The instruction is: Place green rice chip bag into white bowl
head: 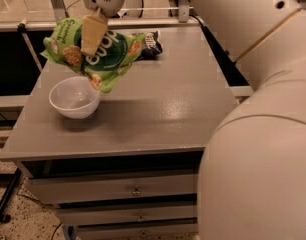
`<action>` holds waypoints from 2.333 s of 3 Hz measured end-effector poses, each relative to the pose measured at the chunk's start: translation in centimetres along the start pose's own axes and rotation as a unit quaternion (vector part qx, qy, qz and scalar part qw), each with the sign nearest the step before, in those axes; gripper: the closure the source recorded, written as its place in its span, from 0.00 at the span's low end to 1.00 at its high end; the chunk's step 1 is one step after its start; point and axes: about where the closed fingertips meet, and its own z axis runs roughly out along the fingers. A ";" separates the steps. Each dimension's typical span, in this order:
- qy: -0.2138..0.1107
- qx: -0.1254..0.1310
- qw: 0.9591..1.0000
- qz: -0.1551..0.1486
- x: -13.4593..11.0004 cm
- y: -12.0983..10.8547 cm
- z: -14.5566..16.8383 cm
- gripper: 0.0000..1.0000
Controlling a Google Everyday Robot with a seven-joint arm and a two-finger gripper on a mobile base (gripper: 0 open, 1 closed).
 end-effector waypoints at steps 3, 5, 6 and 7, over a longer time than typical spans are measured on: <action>0.003 -0.045 0.998 -0.045 -4.9 2.3 3.9 1.00; -0.003 -0.082 0.995 -0.056 -5.9 3.6 5.6 1.00; -0.005 -0.099 0.993 -0.060 -6.1 3.9 6.2 1.00; -0.006 -0.110 0.992 -0.058 -6.0 4.0 6.8 1.00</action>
Offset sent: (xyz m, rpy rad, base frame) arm -0.0340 0.0605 -0.0188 -0.0658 0.0641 0.1402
